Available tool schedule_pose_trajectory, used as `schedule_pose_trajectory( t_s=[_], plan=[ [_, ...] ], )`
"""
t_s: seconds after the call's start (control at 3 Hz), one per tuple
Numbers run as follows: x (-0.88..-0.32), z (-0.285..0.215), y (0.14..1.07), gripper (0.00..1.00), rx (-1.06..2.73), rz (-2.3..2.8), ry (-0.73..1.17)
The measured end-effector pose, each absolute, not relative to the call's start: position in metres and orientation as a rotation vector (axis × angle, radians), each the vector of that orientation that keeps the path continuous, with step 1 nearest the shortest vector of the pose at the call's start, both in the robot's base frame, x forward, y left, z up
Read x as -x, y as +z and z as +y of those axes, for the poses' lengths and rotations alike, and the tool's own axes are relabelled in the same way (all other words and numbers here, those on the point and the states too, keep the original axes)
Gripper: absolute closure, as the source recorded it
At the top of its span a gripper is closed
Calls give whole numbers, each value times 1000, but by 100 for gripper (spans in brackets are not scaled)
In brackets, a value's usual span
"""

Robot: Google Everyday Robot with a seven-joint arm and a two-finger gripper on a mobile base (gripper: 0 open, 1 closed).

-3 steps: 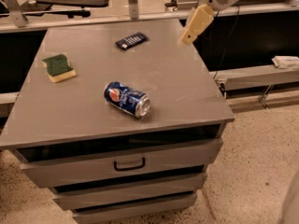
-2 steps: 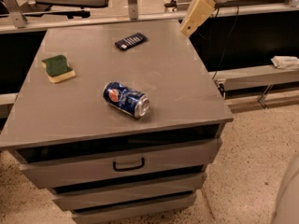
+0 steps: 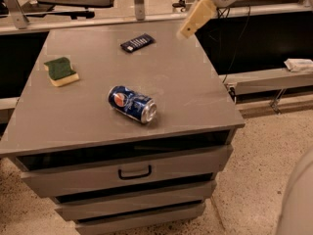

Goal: Pick rxbar blueberry

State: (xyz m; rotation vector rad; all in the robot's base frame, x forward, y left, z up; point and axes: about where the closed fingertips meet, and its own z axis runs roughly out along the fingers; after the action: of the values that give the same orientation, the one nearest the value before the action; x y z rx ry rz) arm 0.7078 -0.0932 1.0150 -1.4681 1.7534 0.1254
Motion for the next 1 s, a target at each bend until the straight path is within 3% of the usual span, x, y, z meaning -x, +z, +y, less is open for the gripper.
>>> schedule_pose_trajectory(
  t_s=[0.67, 1.0],
  plan=[
    [-819, -5, 931, 0, 1124, 1805, 305],
    [-863, 5, 912, 0, 959, 1805, 297]
  ],
)
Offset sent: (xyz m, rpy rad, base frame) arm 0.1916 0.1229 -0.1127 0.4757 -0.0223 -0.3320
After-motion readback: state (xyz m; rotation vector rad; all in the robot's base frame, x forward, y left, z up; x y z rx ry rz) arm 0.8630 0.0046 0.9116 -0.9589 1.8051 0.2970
